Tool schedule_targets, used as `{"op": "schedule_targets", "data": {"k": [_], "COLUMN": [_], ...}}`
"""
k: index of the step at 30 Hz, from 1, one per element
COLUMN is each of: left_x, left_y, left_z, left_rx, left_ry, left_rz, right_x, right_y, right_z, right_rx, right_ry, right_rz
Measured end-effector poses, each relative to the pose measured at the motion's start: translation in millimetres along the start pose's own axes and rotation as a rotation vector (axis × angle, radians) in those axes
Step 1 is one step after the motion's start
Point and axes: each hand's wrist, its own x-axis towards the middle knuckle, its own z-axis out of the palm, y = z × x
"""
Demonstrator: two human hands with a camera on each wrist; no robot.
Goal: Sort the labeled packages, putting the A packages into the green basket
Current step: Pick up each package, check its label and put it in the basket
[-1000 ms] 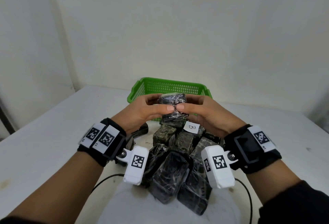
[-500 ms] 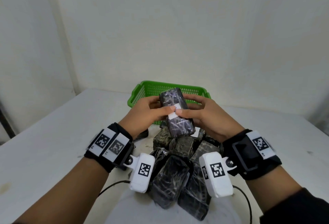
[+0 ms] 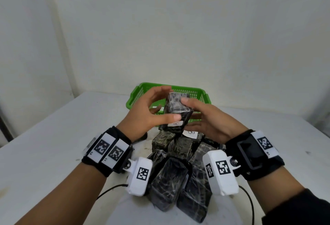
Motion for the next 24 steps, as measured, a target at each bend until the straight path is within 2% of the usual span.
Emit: {"op": "schedule_targets", "data": {"k": [3, 5, 9, 14, 18, 24], "left_x": [1, 2, 3, 5, 11, 15], "left_y": [1, 1, 1, -3, -3, 9], "left_z": [2, 6, 10, 10, 10, 9], "left_rx": [-0.049, -0.125, -0.212, -0.267, -0.193, -0.219], "left_ry": [-0.115, -0.183, -0.13, -0.191, -0.134, -0.22], "left_rz": [-0.242, -0.294, -0.235, -0.213, -0.19, -0.255], "right_x": [0, 1, -4, -4, -3, 5], "right_y": [2, 4, 4, 3, 1, -7], "right_z": [1, 0, -3, -5, -7, -13], "right_rx": [-0.086, -0.095, -0.084, -0.01, -0.024, -0.015], "right_ry": [0.013, 0.021, -0.034, -0.012, -0.054, -0.037], "right_rz": [-0.057, -0.075, -0.039, -0.056, -0.035, -0.026]}}
